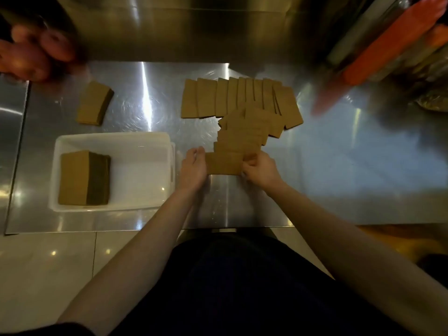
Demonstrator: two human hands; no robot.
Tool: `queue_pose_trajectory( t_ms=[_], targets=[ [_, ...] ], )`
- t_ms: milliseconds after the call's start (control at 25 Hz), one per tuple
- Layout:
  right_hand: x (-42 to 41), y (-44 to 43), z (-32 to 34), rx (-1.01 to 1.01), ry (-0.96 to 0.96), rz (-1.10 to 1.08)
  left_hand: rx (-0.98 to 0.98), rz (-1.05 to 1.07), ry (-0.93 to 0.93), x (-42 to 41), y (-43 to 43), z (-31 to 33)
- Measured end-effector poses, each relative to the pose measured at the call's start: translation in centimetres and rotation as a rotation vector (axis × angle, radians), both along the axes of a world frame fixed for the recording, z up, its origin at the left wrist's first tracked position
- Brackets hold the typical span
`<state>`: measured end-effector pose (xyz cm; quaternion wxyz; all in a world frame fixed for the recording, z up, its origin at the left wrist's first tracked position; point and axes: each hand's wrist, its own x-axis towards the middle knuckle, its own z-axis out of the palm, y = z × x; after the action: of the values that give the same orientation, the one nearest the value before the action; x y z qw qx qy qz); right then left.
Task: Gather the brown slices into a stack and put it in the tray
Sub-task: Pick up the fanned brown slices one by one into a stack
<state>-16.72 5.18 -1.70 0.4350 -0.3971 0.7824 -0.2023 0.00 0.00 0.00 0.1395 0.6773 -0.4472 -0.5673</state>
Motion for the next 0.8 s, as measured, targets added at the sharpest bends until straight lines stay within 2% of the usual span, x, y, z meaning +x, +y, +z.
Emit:
queue_pose_trajectory(
  t_ms=[320, 480, 600, 800],
  targets=[
    [-0.6, 0.0, -0.2, 0.019, -0.147, -0.159, 0.222, 0.160, 0.152, -0.7, -0.1, 0.7],
    [-2.3, 0.2, 0.2, -0.005, -0.187, -0.178, 0.205, 0.112, 0.144, -0.7, 0.2, 0.8],
    [-3.8, 0.0, 1.5, -0.082, -0.261, -0.133, 0.231, -0.003, 0.218, -0.6, 0.1, 1.3],
    [-4.8, -1.6, 3.0, -0.108, -0.208, 0.033, 0.308, -0.259, 0.348, -0.7, -0.1, 2.0]
  ],
)
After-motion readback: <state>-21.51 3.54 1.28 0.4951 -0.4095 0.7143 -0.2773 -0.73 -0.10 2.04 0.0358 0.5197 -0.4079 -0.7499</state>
